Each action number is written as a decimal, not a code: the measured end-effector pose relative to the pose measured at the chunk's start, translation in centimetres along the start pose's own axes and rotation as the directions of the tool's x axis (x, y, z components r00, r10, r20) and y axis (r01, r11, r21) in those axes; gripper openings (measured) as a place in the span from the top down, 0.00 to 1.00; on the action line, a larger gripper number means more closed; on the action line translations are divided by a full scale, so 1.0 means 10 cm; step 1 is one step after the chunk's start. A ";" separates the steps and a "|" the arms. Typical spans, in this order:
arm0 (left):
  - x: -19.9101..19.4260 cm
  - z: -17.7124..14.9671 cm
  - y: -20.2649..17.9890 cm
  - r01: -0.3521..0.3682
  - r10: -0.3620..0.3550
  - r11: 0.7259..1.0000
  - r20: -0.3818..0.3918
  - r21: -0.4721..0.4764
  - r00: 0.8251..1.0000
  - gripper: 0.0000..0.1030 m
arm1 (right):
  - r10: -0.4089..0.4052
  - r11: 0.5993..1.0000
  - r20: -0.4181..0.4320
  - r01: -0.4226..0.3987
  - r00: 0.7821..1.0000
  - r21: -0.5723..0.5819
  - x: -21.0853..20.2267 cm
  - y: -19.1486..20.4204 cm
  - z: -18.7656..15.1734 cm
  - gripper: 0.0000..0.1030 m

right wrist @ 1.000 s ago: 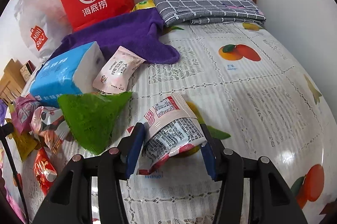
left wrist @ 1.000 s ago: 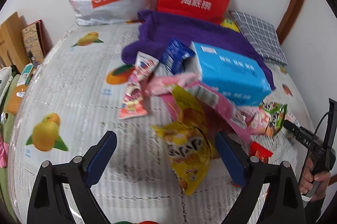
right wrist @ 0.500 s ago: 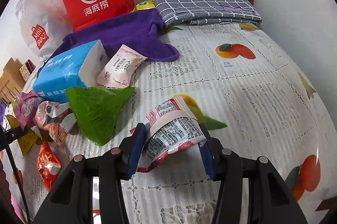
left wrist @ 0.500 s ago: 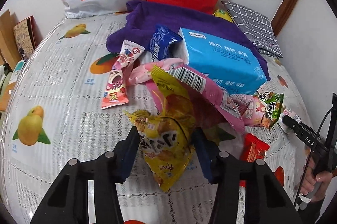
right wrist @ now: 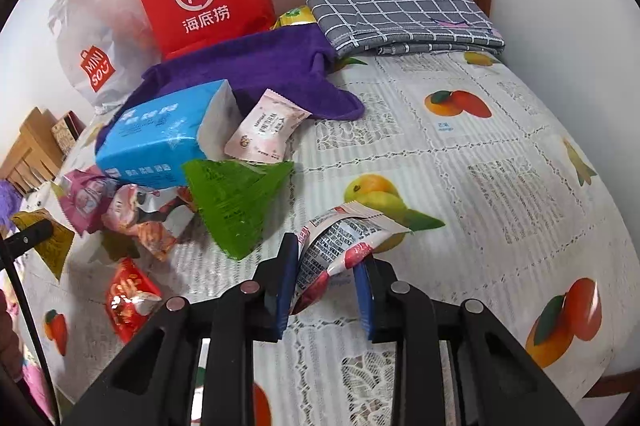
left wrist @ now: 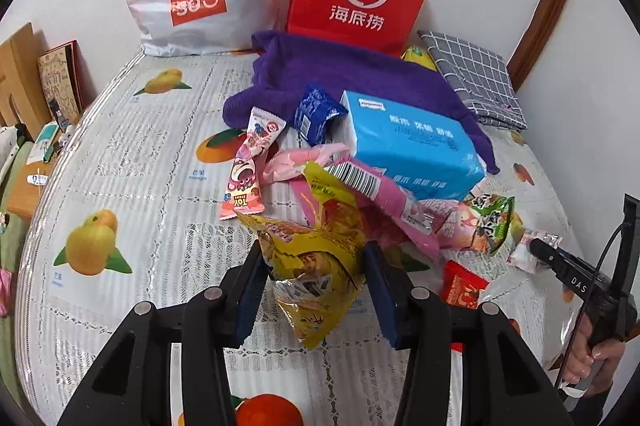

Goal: Organize snacks
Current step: 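Carry the yellow chip bag and white-red packet onto the purple towel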

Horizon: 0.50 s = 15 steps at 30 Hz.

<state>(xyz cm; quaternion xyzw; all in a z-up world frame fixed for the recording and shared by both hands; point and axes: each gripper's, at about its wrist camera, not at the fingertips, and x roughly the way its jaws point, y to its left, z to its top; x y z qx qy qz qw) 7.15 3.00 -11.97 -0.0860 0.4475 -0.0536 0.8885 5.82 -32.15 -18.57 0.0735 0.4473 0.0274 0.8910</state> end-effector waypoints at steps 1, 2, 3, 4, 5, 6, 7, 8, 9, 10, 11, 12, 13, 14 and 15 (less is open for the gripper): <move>-0.02 0.00 0.00 0.000 0.000 1.000 0.005 0.001 1.000 0.55 | 0.009 1.000 0.002 -0.009 1.000 0.004 -0.02 0.00 0.00 0.77; -0.04 0.01 -0.01 0.004 -0.004 1.000 0.007 0.003 1.000 0.55 | 0.014 1.000 0.005 -0.014 1.000 0.007 -0.05 0.00 0.01 0.78; -0.05 0.02 -0.02 0.008 -0.008 1.000 0.009 0.003 1.000 0.55 | 0.014 1.000 0.012 -0.015 1.000 0.005 -0.09 0.01 0.02 0.79; -0.08 0.02 -0.03 0.015 -0.016 1.000 0.013 0.003 1.000 0.55 | 0.013 1.000 0.017 -0.013 1.000 0.001 -0.12 0.01 0.03 0.80; -0.09 0.03 -0.05 0.017 -0.017 1.000 0.017 0.005 1.000 0.56 | 0.010 1.000 0.021 -0.010 1.000 -0.004 -0.15 0.03 0.04 0.81; -0.12 0.04 -0.07 0.017 -0.017 1.000 0.024 0.010 1.000 0.56 | 0.009 1.000 0.025 -0.008 1.000 -0.007 -0.17 0.03 0.05 0.81; -0.15 0.04 -0.09 0.018 -0.018 1.000 0.030 0.014 0.999 0.56 | 0.010 1.000 0.028 -0.010 1.000 -0.008 -0.19 0.04 0.05 0.81; -0.18 0.05 -0.11 0.019 -0.020 1.000 0.034 0.016 0.999 0.56 | 0.014 1.000 0.033 -0.013 0.999 -0.010 -0.22 0.05 0.05 0.81; -0.21 0.05 -0.12 0.024 -0.024 1.000 0.039 0.019 0.999 0.56 | 0.015 1.000 0.036 -0.015 0.999 -0.010 -0.25 0.06 0.05 0.82; -0.24 0.06 -0.13 0.027 -0.028 0.999 0.045 0.022 0.999 0.56 | 0.016 1.000 0.038 -0.016 0.999 -0.010 -0.27 0.07 0.06 0.82; -0.28 0.07 -0.15 0.028 -0.029 0.999 0.051 0.026 0.998 0.56 | 0.020 1.000 0.043 -0.019 0.999 -0.011 -0.30 0.08 0.06 0.82; -0.31 0.08 -0.17 0.028 -0.030 0.999 0.058 0.031 0.998 0.56 | 0.023 1.000 0.047 -0.023 0.999 -0.012 -0.33 0.09 0.07 0.82; -0.34 0.09 -0.18 0.028 -0.030 0.999 0.065 0.034 0.997 0.56 | 0.027 1.000 0.053 -0.026 0.998 -0.016 -0.36 0.11 0.08 0.82; -0.38 0.11 -0.20 0.029 -0.031 0.999 0.072 0.038 0.997 0.56 | 0.029 0.999 0.059 -0.028 0.998 -0.019 -0.39 0.12 0.10 0.82; -0.41 0.12 -0.21 0.030 -0.033 0.999 0.077 0.043 0.996 0.56 | 0.032 0.999 0.065 -0.031 0.997 -0.024 -0.43 0.13 0.11 0.82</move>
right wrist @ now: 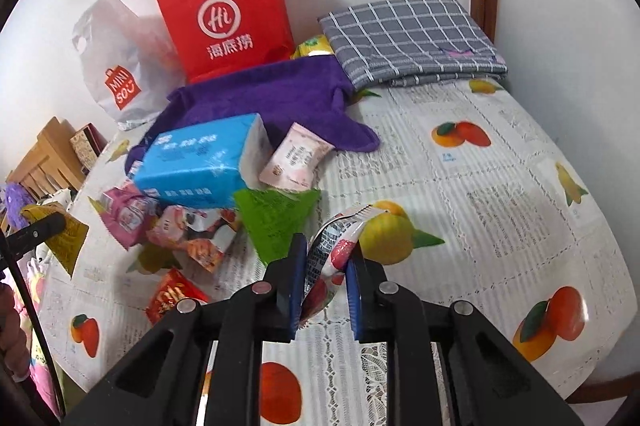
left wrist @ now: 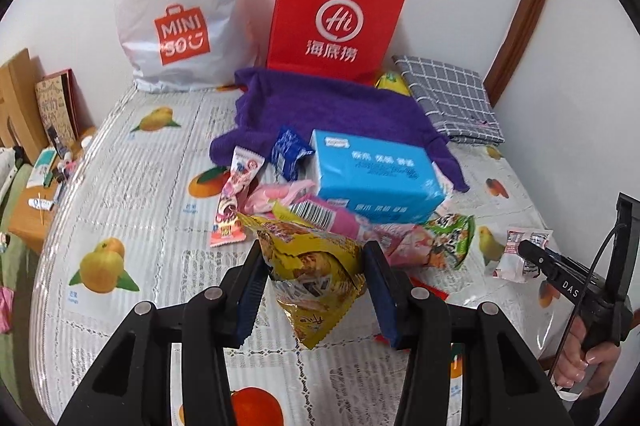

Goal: Organize snacks
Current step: 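Carry the yellow chip bag and white-red packet onto the purple towel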

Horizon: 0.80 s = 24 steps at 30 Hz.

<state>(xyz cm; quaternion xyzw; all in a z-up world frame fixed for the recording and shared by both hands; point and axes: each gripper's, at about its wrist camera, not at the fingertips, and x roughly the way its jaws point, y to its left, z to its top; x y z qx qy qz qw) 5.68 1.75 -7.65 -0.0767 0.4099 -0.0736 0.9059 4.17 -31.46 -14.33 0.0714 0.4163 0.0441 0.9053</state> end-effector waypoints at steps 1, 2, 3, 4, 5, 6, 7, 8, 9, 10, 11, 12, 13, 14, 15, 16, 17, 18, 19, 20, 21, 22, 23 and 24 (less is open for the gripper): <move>-0.03 0.02 -0.02 0.003 -0.003 1.000 0.006 0.003 1.000 0.56 | 0.004 1.000 0.008 -0.004 1.000 -0.003 -0.04 0.02 0.02 0.82; -0.04 0.04 -0.03 0.008 -0.008 1.000 0.007 0.004 1.000 0.56 | 0.007 1.000 0.016 -0.006 1.000 -0.003 -0.07 0.03 0.05 0.82; -0.05 0.06 -0.05 0.023 -0.023 1.000 0.005 0.002 1.000 0.56 | 0.009 1.000 0.021 -0.009 1.000 -0.003 -0.09 0.04 0.07 0.82; -0.07 0.08 -0.06 0.039 -0.039 0.999 0.004 -0.001 0.999 0.56 | 0.014 1.000 0.026 -0.014 1.000 -0.004 -0.12 0.06 0.09 0.82; -0.08 0.09 -0.07 0.050 -0.050 0.999 0.004 -0.002 0.999 0.56 | 0.021 1.000 0.032 -0.021 0.999 -0.006 -0.15 0.08 0.11 0.82; -0.09 0.11 -0.09 0.053 -0.053 0.999 0.006 0.001 0.999 0.56 | 0.031 1.000 0.039 -0.031 0.999 -0.007 -0.18 0.10 0.14 0.82; -0.10 0.14 -0.12 0.050 -0.050 0.999 0.010 0.011 0.999 0.56 | 0.041 0.999 0.045 -0.040 0.998 -0.011 -0.21 0.12 0.17 0.82; -0.10 0.15 -0.15 0.047 -0.048 0.999 0.012 0.019 0.999 0.56 | 0.052 0.999 0.055 -0.051 0.997 -0.016 -0.23 0.15 0.19 0.82; -0.11 0.19 -0.17 0.047 -0.048 0.999 0.014 0.027 0.999 0.56 | 0.064 0.998 0.068 -0.063 0.996 -0.020 -0.26 0.18 0.22 0.82; -0.11 0.21 -0.18 0.048 -0.048 0.998 0.015 0.031 0.999 0.55 | 0.073 0.997 0.075 -0.071 0.995 -0.024 -0.27 0.21 0.24 0.82; -0.11 0.25 -0.21 0.045 -0.046 0.998 0.017 0.041 0.999 0.55 | 0.081 0.996 0.079 -0.079 0.994 -0.030 -0.28 0.24 0.27 0.82; -0.11 0.27 -0.22 0.040 -0.041 0.998 0.019 0.049 0.999 0.55 | 0.084 0.996 0.083 -0.081 0.993 -0.037 -0.28 0.27 0.30 0.82; -0.10 0.30 -0.23 0.036 -0.037 0.998 0.021 0.057 0.999 0.55 | 0.085 0.996 0.086 -0.081 0.993 -0.042 -0.27 0.31 0.33 0.82; -0.10 0.33 -0.24 0.033 -0.035 0.997 0.023 0.063 0.999 0.55 | 0.087 0.995 0.088 -0.083 0.992 -0.046 -0.27 0.34 0.37 0.82; -0.10 0.36 -0.25 0.032 -0.034 0.997 0.024 0.067 0.999 0.55 | 0.091 0.995 0.090 -0.086 0.992 -0.049 -0.26 0.36 0.40 0.82; -0.09 0.40 -0.26 0.030 -0.032 0.997 0.026 0.075 0.999 0.55 | 0.096 0.994 0.093 -0.091 0.991 -0.052 -0.25 0.39 0.44 0.82; -0.08 0.44 -0.27 0.029 -0.031 0.996 0.027 0.079 0.999 0.55 | 0.099 0.994 0.096 -0.095 0.990 -0.054 -0.24 0.42 0.48 0.82; -0.07 0.47 -0.27 0.028 -0.031 0.996 0.028 0.082 0.999 0.55 | 0.101 0.994 0.097 -0.096 0.990 -0.056 -0.23 0.44 0.52 0.82; -0.05 0.52 -0.27 0.029 -0.031 0.996 0.030 0.085 0.999 0.55 | 0.101 0.994 0.099 -0.096 0.990 -0.059 -0.21 0.46 0.56 0.82; -0.04 0.57 -0.28 0.029 -0.032 0.996 0.032 0.087 0.999 0.55 | 0.101 0.994 0.101 -0.096 0.990 -0.061 -0.20 0.47 0.60 0.82; -0.02 0.60 -0.28 0.028 -0.032 0.995 0.035 0.091 0.999 0.55 | 0.102 0.993 0.103 -0.096 0.989 -0.063 -0.19 0.49 0.64 0.82; -0.01 0.65 -0.29 0.026 -0.030 0.995 0.038 0.096 0.999 0.55 | 0.104 0.993 0.106 -0.097 0.989 -0.065 -0.18 0.51 0.68 0.82; 0.02 0.70 -0.29 0.024 -0.029 0.995 0.041 0.101 0.999 0.55 | 0.109 0.993 0.113 -0.102 0.988 -0.067 -0.17 0.52 0.72 0.82; 0.03 0.73 -0.29 0.024 -0.029 0.994 0.041 0.102 0.999 0.55 | 0.115 0.992 0.118 -0.107 0.986 -0.069 -0.15 0.53 0.77 0.82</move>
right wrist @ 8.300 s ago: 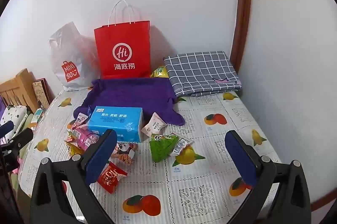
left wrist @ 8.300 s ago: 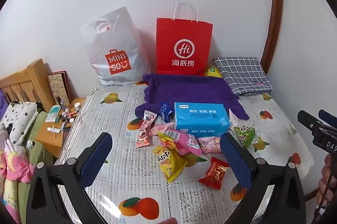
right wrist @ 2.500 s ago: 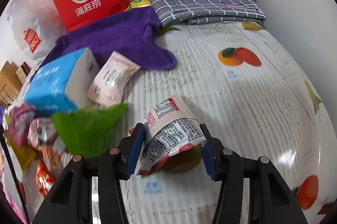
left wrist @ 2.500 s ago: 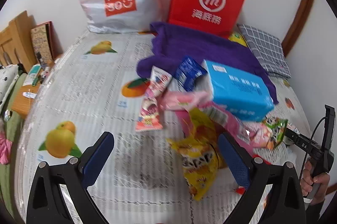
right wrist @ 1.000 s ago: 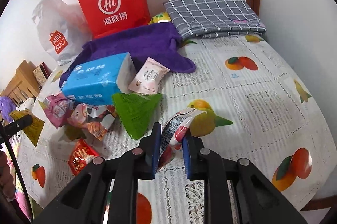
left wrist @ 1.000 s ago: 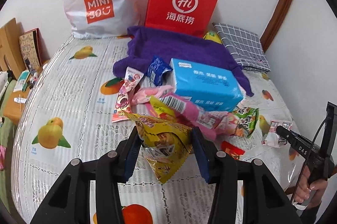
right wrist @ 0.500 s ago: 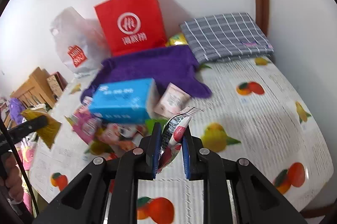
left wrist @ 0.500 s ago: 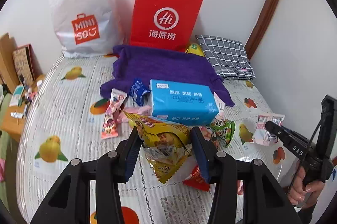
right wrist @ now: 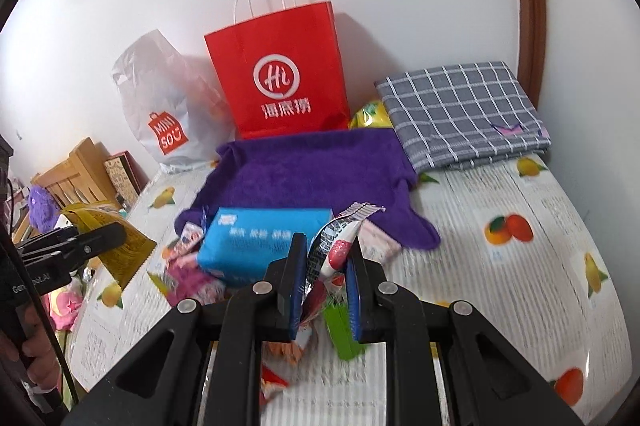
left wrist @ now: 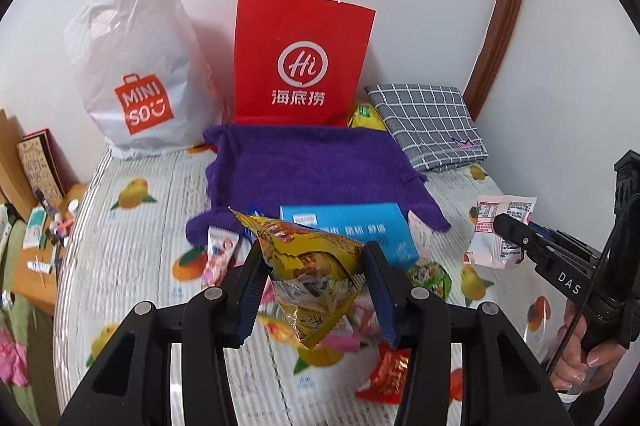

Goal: Organize snacks
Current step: 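Carry the yellow chip bag and white-red packet onto the purple towel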

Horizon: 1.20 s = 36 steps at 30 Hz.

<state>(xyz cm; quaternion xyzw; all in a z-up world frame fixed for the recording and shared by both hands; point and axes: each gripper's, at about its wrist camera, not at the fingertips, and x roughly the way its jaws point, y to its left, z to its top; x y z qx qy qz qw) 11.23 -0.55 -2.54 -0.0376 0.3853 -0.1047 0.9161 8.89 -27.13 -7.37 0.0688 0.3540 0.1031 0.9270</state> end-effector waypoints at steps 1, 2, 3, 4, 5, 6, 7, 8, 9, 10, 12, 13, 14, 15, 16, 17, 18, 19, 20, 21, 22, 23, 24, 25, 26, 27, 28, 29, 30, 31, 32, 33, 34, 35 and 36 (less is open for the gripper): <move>0.04 0.05 0.01 0.000 0.000 1.000 -0.002 0.001 1.000 0.55 | 0.000 1.000 0.002 0.000 1.000 -0.003 0.03 0.01 0.03 0.82; 0.07 0.09 0.02 0.001 -0.001 1.000 -0.004 0.004 1.000 0.55 | -0.002 1.000 0.004 0.002 1.000 -0.006 0.06 0.02 0.07 0.82; 0.09 0.12 0.02 0.001 -0.001 1.000 -0.005 0.007 1.000 0.55 | -0.003 1.000 0.007 0.003 1.000 -0.009 0.09 0.02 0.10 0.82; 0.14 0.16 0.03 -0.002 0.002 1.000 -0.008 0.009 1.000 0.55 | -0.003 1.000 0.007 0.003 1.000 -0.008 0.14 0.03 0.14 0.82; 0.17 0.19 0.04 -0.005 0.005 1.000 -0.010 0.009 1.000 0.55 | -0.001 1.000 0.005 0.001 1.000 -0.006 0.18 0.03 0.17 0.82; 0.20 0.23 0.05 -0.006 0.006 1.000 -0.011 0.010 1.000 0.55 | 0.002 1.000 0.004 -0.002 1.000 -0.003 0.23 0.03 0.21 0.82; 0.24 0.27 0.07 -0.008 0.008 1.000 -0.013 0.011 1.000 0.55 | 0.003 1.000 0.004 -0.003 1.000 -0.002 0.27 0.02 0.23 0.82; 0.27 0.31 0.08 -0.010 0.010 1.000 -0.012 0.012 1.000 0.55 | 0.003 1.000 0.003 -0.003 1.000 -0.001 0.31 0.02 0.26 0.82; 0.30 0.34 0.10 -0.011 0.012 1.000 -0.012 0.012 1.000 0.55 | 0.001 1.000 0.001 -0.001 1.000 -0.002 0.36 0.02 0.30 0.82; 0.33 0.38 0.11 -0.013 0.013 1.000 -0.012 0.011 1.000 0.55 | -0.001 1.000 -0.001 0.001 1.000 -0.004 0.40 0.03 0.32 0.82; 0.40 0.44 0.14 -0.014 0.014 1.000 -0.015 0.007 1.000 0.55 | -0.005 1.000 -0.003 0.005 1.000 -0.009 0.48 0.03 0.40 0.82; 0.44 0.47 0.16 -0.013 0.013 1.000 -0.019 0.007 1.000 0.55 | -0.007 1.000 -0.002 0.007 1.000 -0.012 0.51 0.04 0.42 0.82; 0.48 0.49 0.16 -0.012 0.013 1.000 -0.023 0.010 1.000 0.55 | -0.009 1.000 -0.001 0.009 1.000 -0.015 0.56 0.05 0.45 0.82; 0.51 0.52 0.17 -0.014 0.014 1.000 -0.026 0.015 1.000 0.55 | -0.011 1.000 -0.001 0.011 1.000 -0.016 0.60 0.05 0.49 0.82; 0.55 0.54 0.18 -0.016 0.017 1.000 -0.028 0.020 0.999 0.55 | -0.011 1.000 -0.001 0.011 1.000 -0.016 0.63 0.05 0.51 0.82; 0.58 0.57 0.18 -0.018 0.018 1.000 -0.030 0.023 0.999 0.55 | -0.009 1.000 -0.001 0.009 1.000 -0.016 0.67 0.05 0.54 0.82; 0.62 0.59 0.19 -0.016 0.017 1.000 -0.033 0.027 0.999 0.55 | -0.008 1.000 -0.002 0.008 1.000 -0.015 0.71 0.05 0.56 0.82; 0.66 0.62 0.20 -0.015 0.016 0.999 -0.034 0.029 0.999 0.55 | -0.006 1.000 -0.003 0.006 1.000 -0.014 0.76 0.05 0.59 0.82; 0.69 0.64 0.21 -0.015 0.016 0.999 -0.036 0.032 0.999 0.55 | -0.006 1.000 -0.005 0.006 1.000 -0.014 0.80 0.05 0.62 0.82; 0.72 0.66 0.21 -0.015 0.016 0.999 -0.037 0.036 0.999 0.55 | -0.006 1.000 -0.006 0.006 1.000 -0.014 0.84 0.05 0.64 0.82; 0.77 0.69 0.22 -0.016 0.017 0.999 -0.038 0.041 0.999 0.55 | -0.008 1.000 -0.007 0.008 1.000 -0.014 0.89 0.05 0.66 0.82; 0.81 0.71 0.23 -0.017 0.019 0.999 -0.040 0.045 0.999 0.55 | -0.010 1.000 -0.009 0.009 1.000 -0.013 0.93 0.05 0.68 0.82; 0.85 0.74 0.24 -0.015 0.017 0.999 -0.042 0.049 0.999 0.55 | -0.010 1.000 -0.011 0.010 1.000 -0.012 0.98 0.05 0.71 0.82; 0.88 0.76 0.24 -0.012 0.014 0.999 -0.042 0.053 0.999 0.55 | -0.008 1.000 -0.012 0.008 1.000 -0.011 1.01 0.05 0.73 0.82; 0.93 0.79 0.26 -0.008 0.011 0.998 -0.043 0.056 0.999 0.55 | -0.007 1.000 -0.014 0.007 1.000 -0.007 1.06 0.04 0.75 0.82; 0.96 0.81 0.26 -0.007 0.010 0.998 -0.044 0.058 0.999 0.55 | -0.006 1.000 -0.015 0.006 1.000 -0.004 1.11 0.03 0.78 0.82; 1.01 0.84 0.28 -0.005 0.008 0.998 -0.046 0.061 0.999 0.55 | -0.007 1.000 -0.016 0.007 1.000 -0.002 1.15 0.02 0.81 0.82; 1.05 0.86 0.29 -0.004 0.007 0.998 -0.047 0.063 0.999 0.55 | -0.009 1.000 -0.016 0.009 1.000 -0.001 1.20 0.02 0.83 0.82; 1.10 0.89 0.30 -0.003 0.007 0.998 -0.048 0.065 0.999 0.55 | -0.012 1.000 -0.016 0.012 1.000 -0.002 1.25 0.01 0.86 0.82; 1.13 0.90 0.31 -0.004 0.007 0.998 -0.049 0.067 0.999 0.55 | -0.014 1.000 -0.016 0.014 1.000 -0.002 1.29 0.01 0.88 0.82; 1.19 0.92 0.33 -0.006 0.010 0.998 -0.053 0.069 0.999 0.55 | -0.015 1.000 -0.016 0.015 1.000 -0.003 1.34 0.00 0.91 0.82; 1.24 0.94 0.35 -0.008 0.013 0.997 -0.057 0.070 0.998 0.55 | -0.016 1.000 -0.017 0.016 1.000 -0.004 1.39 -0.01 0.93 0.82; 1.29 0.95 0.37 -0.010 0.014 0.997 -0.062 0.071 0.998 0.55 | -0.017 1.000 -0.019 0.017 1.000 -0.004 1.43 -0.01 0.95 0.82; 1.34 0.96 0.39 -0.008 0.013 0.998 -0.067 0.069 0.998 0.55 | -0.019 1.000 -0.021 0.019 1.000 -0.004 1.48 -0.02 0.98 0.82; 1.37 0.96 0.40 -0.006 0.010 0.998 -0.071 0.067 0.997 0.55 | -0.021 1.000 -0.022 0.021 1.000 -0.005 1.52 -0.03 1.00 0.82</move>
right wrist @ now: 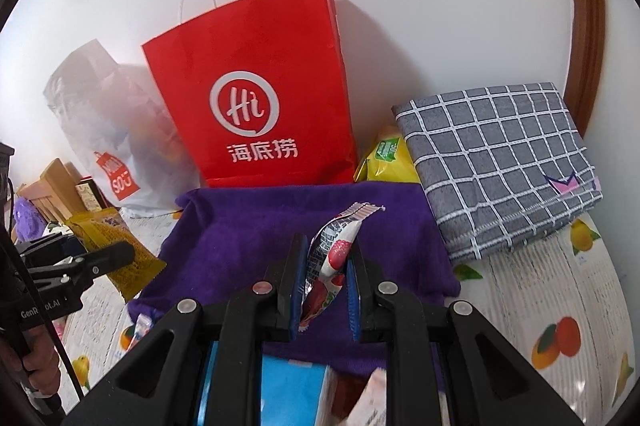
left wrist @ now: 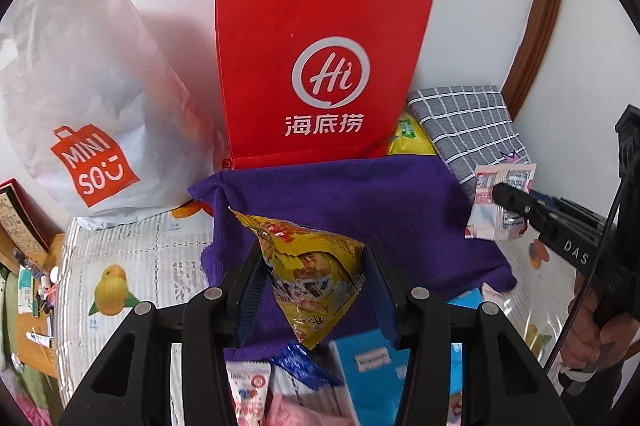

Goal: Organize snacks
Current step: 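Carry the yellow chip bag and white-red packet onto the purple towel, then open both grippers to drop the packets onto the purple towel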

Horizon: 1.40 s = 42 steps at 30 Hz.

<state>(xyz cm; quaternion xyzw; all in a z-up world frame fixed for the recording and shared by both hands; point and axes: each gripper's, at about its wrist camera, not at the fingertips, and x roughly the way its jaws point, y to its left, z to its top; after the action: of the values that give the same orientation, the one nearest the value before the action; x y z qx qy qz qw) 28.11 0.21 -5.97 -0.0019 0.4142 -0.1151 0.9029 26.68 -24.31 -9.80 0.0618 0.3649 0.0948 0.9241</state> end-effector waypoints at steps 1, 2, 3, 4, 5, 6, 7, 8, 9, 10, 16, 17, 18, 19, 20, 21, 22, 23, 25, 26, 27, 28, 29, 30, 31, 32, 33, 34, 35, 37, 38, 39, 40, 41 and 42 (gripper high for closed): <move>0.06 0.02 0.02 0.005 -0.005 1.000 -0.005 -0.003 1.000 0.55 | -0.002 1.000 0.001 0.002 1.000 0.001 0.05 -0.01 0.03 0.82; 0.09 0.03 0.03 0.006 -0.006 1.000 -0.008 -0.004 1.000 0.55 | -0.003 1.000 0.002 0.003 1.000 0.002 0.09 -0.03 0.04 0.82; 0.14 0.05 0.04 0.002 -0.002 1.000 -0.013 -0.001 1.000 0.55 | 0.000 1.000 0.004 0.000 1.000 0.006 0.13 -0.05 0.05 0.82; 0.17 0.05 0.05 0.000 0.000 1.000 -0.016 0.001 1.000 0.55 | 0.003 1.000 0.004 -0.003 1.000 0.010 0.17 -0.06 0.06 0.82; 0.22 0.07 0.06 -0.002 0.002 1.000 -0.022 0.003 1.000 0.55 | 0.007 1.000 0.001 -0.007 1.000 0.016 0.21 -0.09 0.06 0.82; 0.25 0.07 0.07 -0.003 0.003 1.000 -0.024 0.004 1.000 0.55 | 0.010 1.000 -0.006 -0.010 1.000 0.021 0.26 -0.12 0.07 0.82; 0.29 0.08 0.09 -0.005 0.005 1.000 -0.028 0.005 1.000 0.55 | 0.010 1.000 -0.013 -0.009 1.000 0.027 0.31 -0.14 0.07 0.82; 0.33 0.09 0.10 -0.006 0.007 1.000 -0.032 0.005 0.999 0.55 | 0.007 0.999 -0.023 -0.007 1.000 0.031 0.35 -0.16 0.08 0.82; 0.37 0.10 0.12 -0.008 0.008 1.000 -0.036 0.004 0.999 0.55 | 0.004 1.000 -0.036 -0.003 0.999 0.031 0.41 -0.19 0.09 0.82; 0.41 0.11 0.13 -0.011 0.011 1.000 -0.041 0.003 0.999 0.55 | 0.000 1.000 -0.042 0.001 0.999 0.028 0.45 -0.20 0.09 0.82; 0.60 0.11 0.21 -0.015 0.015 1.000 -0.073 0.000 0.997 0.55 | 0.018 1.000 -0.085 -0.017 0.996 0.014 0.66 -0.28 0.09 0.82; 0.63 0.10 0.22 -0.015 0.015 1.000 -0.079 -0.001 0.997 0.55 | 0.020 1.000 -0.089 -0.018 0.996 0.016 0.69 -0.29 0.08 0.82; 0.65 0.09 0.23 -0.015 0.015 1.000 -0.084 -0.001 0.996 0.55 | 0.019 1.000 -0.095 -0.018 0.995 0.015 0.72 -0.30 0.06 0.82; 0.68 0.09 0.23 -0.014 0.014 1.000 -0.088 -0.001 0.996 0.55 | 0.018 1.000 -0.101 -0.017 0.995 0.012 0.74 -0.31 0.06 0.82; 0.70 0.08 0.24 -0.013 0.013 1.000 -0.093 -0.001 0.996 0.55 | 0.016 1.000 -0.109 -0.015 0.994 0.010 0.77 -0.32 0.04 0.82; 0.73 0.07 0.24 -0.014 0.014 1.000 -0.098 -0.003 0.995 0.55 | 0.016 1.000 -0.116 -0.015 0.993 0.011 0.80 -0.33 0.03 0.82; 0.75 0.07 0.25 -0.015 0.014 1.000 -0.101 -0.005 0.995 0.55 | 0.017 1.000 -0.121 -0.016 0.992 0.014 0.82 -0.34 0.02 0.82; 0.77 0.06 0.26 -0.017 0.016 1.000 -0.107 -0.007 0.994 0.55 | 0.018 1.000 -0.131 -0.016 0.991 0.016 0.85 -0.35 0.00 0.82; 0.81 0.04 0.28 -0.021 0.019 1.000 -0.116 -0.012 0.993 0.55 | 0.016 1.000 -0.148 -0.014 0.989 0.015 0.90 -0.36 -0.02 0.82; 0.83 0.03 0.29 -0.021 0.019 1.000 -0.121 -0.014 0.992 0.55 | 0.014 1.000 -0.155 -0.012 0.988 0.013 0.92 -0.36 -0.04 0.82; 0.85 0.02 0.29 -0.021 0.019 1.000 -0.126 -0.015 0.992 0.55 | 0.013 1.000 -0.160 -0.011 0.987 0.012 0.94 -0.36 -0.05 0.82; 0.87 0.01 0.29 -0.023 0.021 1.000 -0.132 -0.016 0.991 0.55 | 0.014 1.000 -0.166 -0.012 0.986 0.012 0.95 -0.36 -0.06 0.82; 0.89 0.01 0.30 -0.023 0.020 1.000 -0.136 -0.017 0.990 0.55 | 0.016 1.000 -0.174 -0.014 0.985 0.013 0.97 -0.37 -0.07 0.82; 0.90 0.00 0.30 -0.021 0.019 1.000 -0.140 -0.018 0.990 0.55 | 0.019 1.000 -0.179 -0.016 0.984 0.015 0.98 -0.37 -0.07 0.82; 0.92 0.00 0.30 -0.020 0.016 1.000 -0.144 -0.021 0.989 0.55 | 0.021 1.000 -0.184 -0.018 0.983 0.017 0.99 -0.38 -0.07 0.82; 0.92 0.00 0.30 -0.018 0.015 1.000 -0.147 -0.021 0.989 0.55 | 0.022 1.000 -0.187 -0.019 0.982 0.017 1.00 -0.38 -0.08 0.82; 0.93 -0.01 0.30 -0.018 0.015 1.000 -0.148 -0.019 0.989 0.55 | 0.021 1.000 -0.190 -0.018 0.982 0.014 1.00 -0.37 -0.08 0.82; 0.94 -0.01 0.29 -0.020 0.018 1.000 -0.150 -0.016 0.988 0.55 | 0.019 1.000 -0.195 -0.017 0.981 0.011 1.01 -0.37 -0.08 0.82; 0.94 -0.01 0.29 -0.022 0.019 1.000 -0.153 -0.014 0.988 0.55 | 0.017 1.000 -0.198 -0.016 0.980 0.010 1.03 -0.36 -0.08 0.82; 0.94 -0.01 0.30 -0.023 0.020 1.000 -0.153 -0.014 0.988 0.55 | 0.011 1.000 -0.199 -0.009 0.980 0.013 1.03 -0.36 -0.08 0.82; 0.94 -0.01 0.31 -0.023 0.020 1.000 -0.152 -0.016 0.988 0.55 | 0.012 1.000 -0.201 -0.010 0.980 0.010 1.03 -0.36 -0.08 0.82; 0.94 0.00 0.31 -0.023 0.020 1.000 -0.152 -0.019 0.988 0.55 | 0.010 1.000 -0.201 -0.009 0.980 0.006 1.03 -0.35 -0.08 0.82; 0.95 0.00 0.32 -0.024 0.020 0.999 -0.154 -0.023 0.988 0.55 | 0.008 1.000 -0.202 -0.007 0.979 0.004 1.04 -0.35 -0.08 0.82; 0.96 0.00 0.32 -0.025 0.020 0.999 -0.157 -0.025 0.987 0.55 | 0.007 1.000 -0.202 -0.006 0.979 0.004 1.03 -0.35 -0.08 0.82; 0.97 0.00 0.32 -0.024 0.020 0.999 -0.161 -0.026 0.987 0.55 | 0.007 1.000 -0.204 -0.006 0.979 0.005 1.03 -0.36 -0.08 0.82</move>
<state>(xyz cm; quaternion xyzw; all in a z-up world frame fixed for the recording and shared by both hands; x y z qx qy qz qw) 34.86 1.29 -13.53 -0.0007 0.4872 -0.0989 0.8677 33.97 -25.50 -17.93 0.0550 0.4577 0.1029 0.8814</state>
